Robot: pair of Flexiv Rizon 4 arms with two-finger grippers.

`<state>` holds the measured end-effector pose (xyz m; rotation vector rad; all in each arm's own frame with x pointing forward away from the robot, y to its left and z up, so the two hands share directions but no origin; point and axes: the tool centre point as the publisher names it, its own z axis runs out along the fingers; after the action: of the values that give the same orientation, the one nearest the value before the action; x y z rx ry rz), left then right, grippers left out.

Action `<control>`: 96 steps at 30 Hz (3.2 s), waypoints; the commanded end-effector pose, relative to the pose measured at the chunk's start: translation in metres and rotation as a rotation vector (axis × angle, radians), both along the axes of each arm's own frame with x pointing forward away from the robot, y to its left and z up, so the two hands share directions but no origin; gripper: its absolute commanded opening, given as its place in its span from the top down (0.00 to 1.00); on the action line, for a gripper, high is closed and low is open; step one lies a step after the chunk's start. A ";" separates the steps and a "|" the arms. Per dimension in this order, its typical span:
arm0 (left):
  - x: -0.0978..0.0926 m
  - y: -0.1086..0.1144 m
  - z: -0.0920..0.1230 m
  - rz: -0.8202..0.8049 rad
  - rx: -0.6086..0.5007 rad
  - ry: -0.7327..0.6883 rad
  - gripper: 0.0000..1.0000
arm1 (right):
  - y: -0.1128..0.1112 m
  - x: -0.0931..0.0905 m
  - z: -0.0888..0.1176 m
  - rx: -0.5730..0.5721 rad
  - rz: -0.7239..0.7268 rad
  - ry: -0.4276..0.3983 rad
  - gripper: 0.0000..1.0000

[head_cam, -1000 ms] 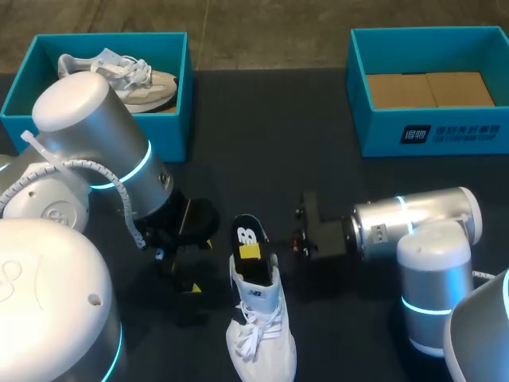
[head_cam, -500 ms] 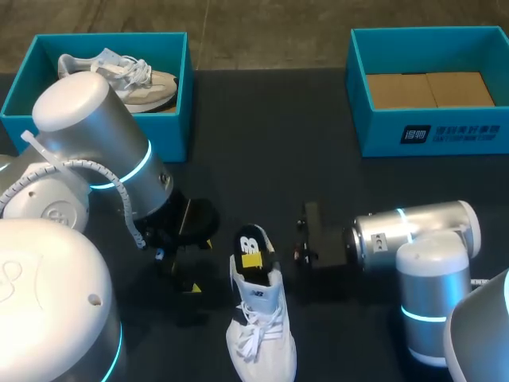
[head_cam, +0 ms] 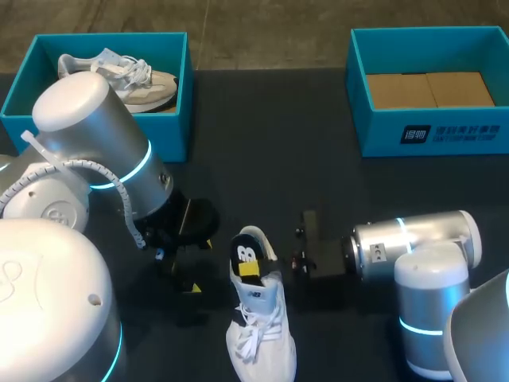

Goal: Take the shoe out of the shoebox, open the shoe tongue, remove and reinsert the insole, then place the shoe into the shoebox

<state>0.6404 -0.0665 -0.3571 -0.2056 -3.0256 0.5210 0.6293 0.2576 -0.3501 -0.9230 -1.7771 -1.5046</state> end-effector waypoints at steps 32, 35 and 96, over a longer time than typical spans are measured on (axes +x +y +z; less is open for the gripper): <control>-0.001 0.001 0.000 0.000 -0.003 -0.001 0.00 | -0.005 0.018 -0.010 0.019 -0.034 0.088 1.00; -0.001 0.001 0.000 0.000 -0.003 -0.001 0.00 | -0.004 0.009 -0.014 0.025 -0.035 0.097 1.00; -0.001 0.001 0.000 0.000 -0.003 -0.001 0.00 | 0.002 -0.004 -0.020 -0.054 -0.058 0.158 1.00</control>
<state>0.6404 -0.0665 -0.3571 -0.2056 -3.0256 0.5210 0.6352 0.2562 -0.3633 -1.0855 -1.6937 -1.3832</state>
